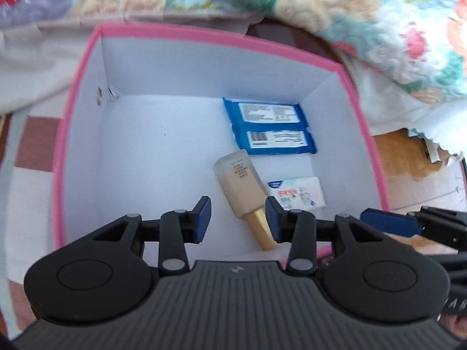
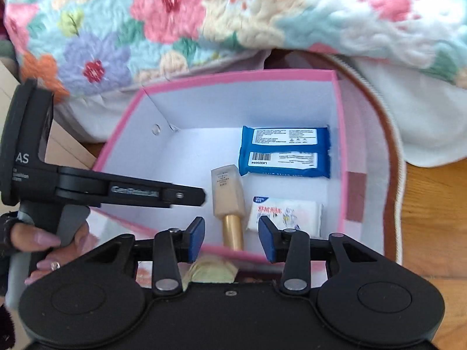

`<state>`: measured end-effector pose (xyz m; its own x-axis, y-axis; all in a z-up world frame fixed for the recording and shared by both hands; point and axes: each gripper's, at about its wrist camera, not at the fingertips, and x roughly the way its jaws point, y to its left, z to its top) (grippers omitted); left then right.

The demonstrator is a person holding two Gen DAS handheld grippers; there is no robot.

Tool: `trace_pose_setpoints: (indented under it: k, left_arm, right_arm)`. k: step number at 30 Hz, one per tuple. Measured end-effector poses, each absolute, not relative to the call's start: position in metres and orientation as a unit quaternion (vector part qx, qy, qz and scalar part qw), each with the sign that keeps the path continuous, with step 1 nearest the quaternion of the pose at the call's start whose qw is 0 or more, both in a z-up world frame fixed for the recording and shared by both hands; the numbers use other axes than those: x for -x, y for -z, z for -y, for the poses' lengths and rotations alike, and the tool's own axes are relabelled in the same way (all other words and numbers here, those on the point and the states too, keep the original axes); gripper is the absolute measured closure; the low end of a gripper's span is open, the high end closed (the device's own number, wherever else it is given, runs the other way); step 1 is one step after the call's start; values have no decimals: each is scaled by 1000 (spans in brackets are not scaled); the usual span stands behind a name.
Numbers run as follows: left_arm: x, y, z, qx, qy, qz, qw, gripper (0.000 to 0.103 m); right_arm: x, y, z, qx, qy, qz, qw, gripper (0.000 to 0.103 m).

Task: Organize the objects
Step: 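Lift the right gripper out of the box toward the purple plush toy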

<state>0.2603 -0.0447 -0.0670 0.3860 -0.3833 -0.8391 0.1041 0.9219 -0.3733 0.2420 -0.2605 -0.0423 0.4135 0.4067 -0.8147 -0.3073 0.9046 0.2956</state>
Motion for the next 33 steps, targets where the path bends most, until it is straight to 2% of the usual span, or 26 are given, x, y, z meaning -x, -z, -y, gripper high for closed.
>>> trace_pose_setpoints:
  k: [7, 19, 24, 31, 33]
  left_arm:
    - [-221, 12, 38, 115, 155, -529, 826, 55]
    - [-149, -69, 37, 43, 172, -543, 821, 49]
    - [-124, -79, 35, 8, 182, -545, 818, 41]
    - [-98, -61, 31, -16, 168, -563, 809, 41]
    - [-89, -57, 34, -17, 170, -568, 805, 40]
  right_arm:
    - [-206, -1, 271, -28, -235, -482, 844, 47]
    - [-150, -75, 275, 8, -280, -466, 839, 40]
    - [-124, -97, 279, 30, -300, -463, 833, 38]
    - [-88, -104, 284, 61, -312, -466, 825, 38]
    - [-80, -100, 287, 58, -318, -471, 821, 33]
